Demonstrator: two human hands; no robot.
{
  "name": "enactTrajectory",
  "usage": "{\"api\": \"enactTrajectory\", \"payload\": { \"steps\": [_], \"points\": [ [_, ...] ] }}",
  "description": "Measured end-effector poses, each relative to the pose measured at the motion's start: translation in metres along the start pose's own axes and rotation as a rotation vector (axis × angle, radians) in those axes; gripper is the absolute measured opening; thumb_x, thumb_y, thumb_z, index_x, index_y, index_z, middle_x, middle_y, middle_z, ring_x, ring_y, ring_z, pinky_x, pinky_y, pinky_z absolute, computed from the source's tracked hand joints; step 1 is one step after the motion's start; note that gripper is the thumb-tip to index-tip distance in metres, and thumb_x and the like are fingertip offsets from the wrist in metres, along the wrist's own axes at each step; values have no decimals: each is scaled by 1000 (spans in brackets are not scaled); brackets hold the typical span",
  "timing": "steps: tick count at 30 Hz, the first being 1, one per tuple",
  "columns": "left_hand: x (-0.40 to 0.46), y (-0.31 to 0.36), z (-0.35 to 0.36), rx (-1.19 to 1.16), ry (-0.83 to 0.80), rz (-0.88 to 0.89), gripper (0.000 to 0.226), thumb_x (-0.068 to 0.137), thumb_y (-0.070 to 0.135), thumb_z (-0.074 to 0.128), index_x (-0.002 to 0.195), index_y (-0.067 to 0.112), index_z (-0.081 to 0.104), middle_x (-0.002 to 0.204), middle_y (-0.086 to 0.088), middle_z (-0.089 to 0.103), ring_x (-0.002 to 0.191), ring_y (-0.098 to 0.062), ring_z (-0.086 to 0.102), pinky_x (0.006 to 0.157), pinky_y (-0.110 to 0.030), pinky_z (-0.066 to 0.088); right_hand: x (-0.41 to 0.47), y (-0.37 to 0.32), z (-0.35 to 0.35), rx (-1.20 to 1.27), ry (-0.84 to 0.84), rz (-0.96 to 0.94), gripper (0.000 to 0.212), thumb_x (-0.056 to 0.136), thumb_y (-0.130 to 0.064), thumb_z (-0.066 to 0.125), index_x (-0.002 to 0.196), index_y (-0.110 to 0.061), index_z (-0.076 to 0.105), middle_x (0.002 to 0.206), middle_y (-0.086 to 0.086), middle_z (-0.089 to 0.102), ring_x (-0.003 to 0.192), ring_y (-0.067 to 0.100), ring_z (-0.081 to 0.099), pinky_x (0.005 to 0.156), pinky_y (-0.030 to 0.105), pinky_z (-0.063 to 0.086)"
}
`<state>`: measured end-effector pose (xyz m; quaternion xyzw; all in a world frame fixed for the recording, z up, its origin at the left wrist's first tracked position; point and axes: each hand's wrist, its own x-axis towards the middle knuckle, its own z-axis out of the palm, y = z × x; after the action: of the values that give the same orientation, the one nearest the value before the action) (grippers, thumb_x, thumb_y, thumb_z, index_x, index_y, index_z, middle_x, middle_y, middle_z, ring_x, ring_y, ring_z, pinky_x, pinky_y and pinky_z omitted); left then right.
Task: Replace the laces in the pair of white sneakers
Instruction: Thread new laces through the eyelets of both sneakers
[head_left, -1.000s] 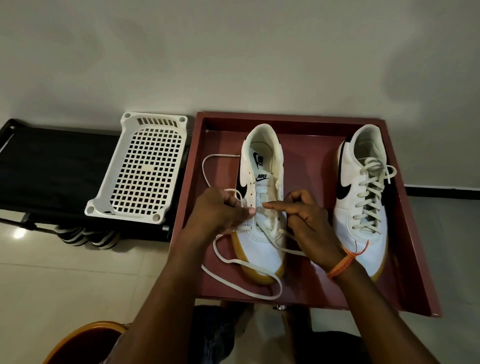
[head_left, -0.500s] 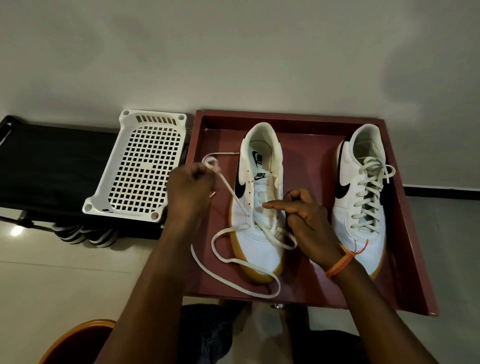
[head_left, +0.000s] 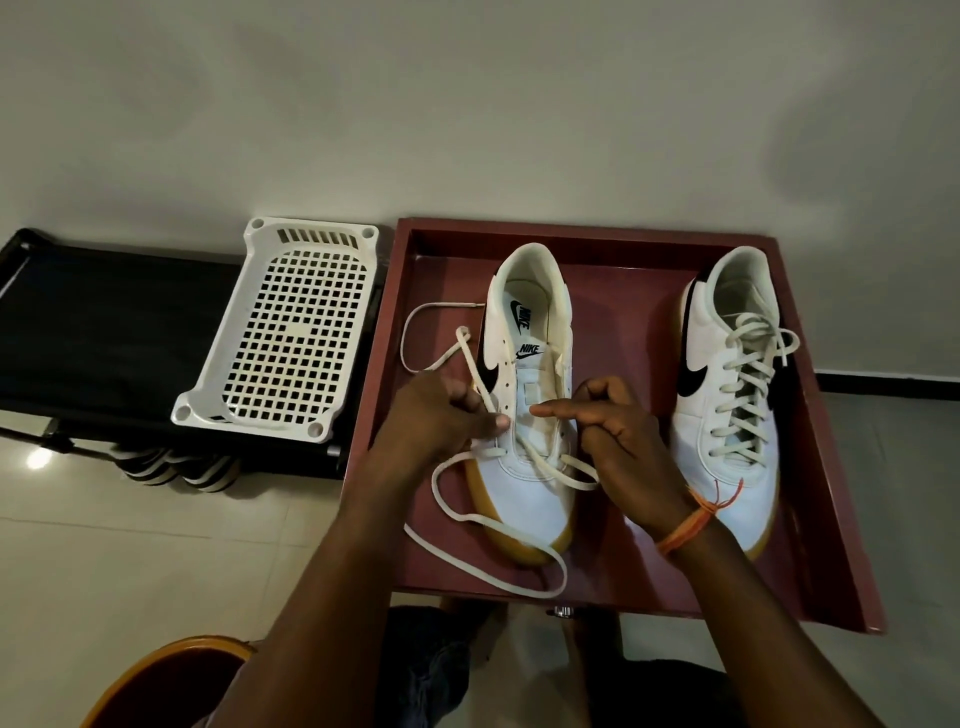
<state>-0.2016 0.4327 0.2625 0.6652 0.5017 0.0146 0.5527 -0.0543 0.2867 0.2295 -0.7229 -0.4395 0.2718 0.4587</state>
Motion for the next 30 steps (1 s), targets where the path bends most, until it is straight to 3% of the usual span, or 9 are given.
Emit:
{"api": "enactTrajectory", "payload": {
  "steps": [3,6,9,14,16,18,23,27,30],
  "points": [
    [0,4,0,24,68,90,23,77,20,83,69,4,69,55,1,63,49,-7,55,52,-19,45,0,1,0,-7,5,-18,49,82,-10,36,104,-34,73,97,5,45,80,15,53,67,28,49],
    [0,8,-10,-75,402,202,24,86,27,74,67,15,68,62,-4,66,56,-14,59,60,-30,48,1,2,0,2,-7,-33,50,81,-4,38,101,-35,73,96,7,45,84,13,52,69,16,43],
    [2,7,-24,-150,640,243,25,92,27,68,70,14,65,65,-5,67,50,-4,58,53,-21,45,1,1,-1,-6,-16,-29,48,80,-3,39,100,-28,75,98,9,47,84,13,52,70,9,39],
    [8,-2,-18,-93,307,15,51,86,46,71,74,-3,63,66,-15,65,59,-21,60,63,-44,57,-1,1,-1,-58,-29,-27,38,81,-15,45,99,-29,76,98,2,45,80,11,52,69,14,42],
    [4,-3,-14,39,86,-79,53,81,47,76,71,-3,63,61,-12,61,54,-19,55,54,-31,50,-2,0,0,-117,-33,-34,36,79,-24,48,102,-33,75,98,-3,42,76,12,52,66,21,46],
    [0,-2,-6,65,-42,-4,49,80,36,80,73,-9,62,59,-11,60,52,-16,51,50,-21,42,-3,-1,2,-173,-36,-42,36,77,-30,49,102,-32,75,99,-5,40,76,12,52,67,24,48],
    [1,0,1,56,69,172,33,81,19,79,71,-8,63,67,-14,70,59,-22,63,56,-23,48,-5,-3,1,-297,-61,-89,21,83,-27,58,95,-24,75,106,-3,38,81,8,53,68,16,44],
    [3,-1,-3,69,152,142,35,83,20,78,72,-10,64,59,-6,67,47,-6,58,49,-17,45,-5,-4,-1,-322,-75,-114,19,84,-23,56,91,-20,73,105,-2,39,79,2,50,67,8,38],
    [3,-1,-2,72,100,93,36,88,23,74,76,-9,62,69,-14,71,60,-19,69,59,-25,57,-5,-5,-1,-310,-81,-104,17,82,-21,55,89,-20,71,105,-3,38,76,5,50,66,6,37]
  ]
}}
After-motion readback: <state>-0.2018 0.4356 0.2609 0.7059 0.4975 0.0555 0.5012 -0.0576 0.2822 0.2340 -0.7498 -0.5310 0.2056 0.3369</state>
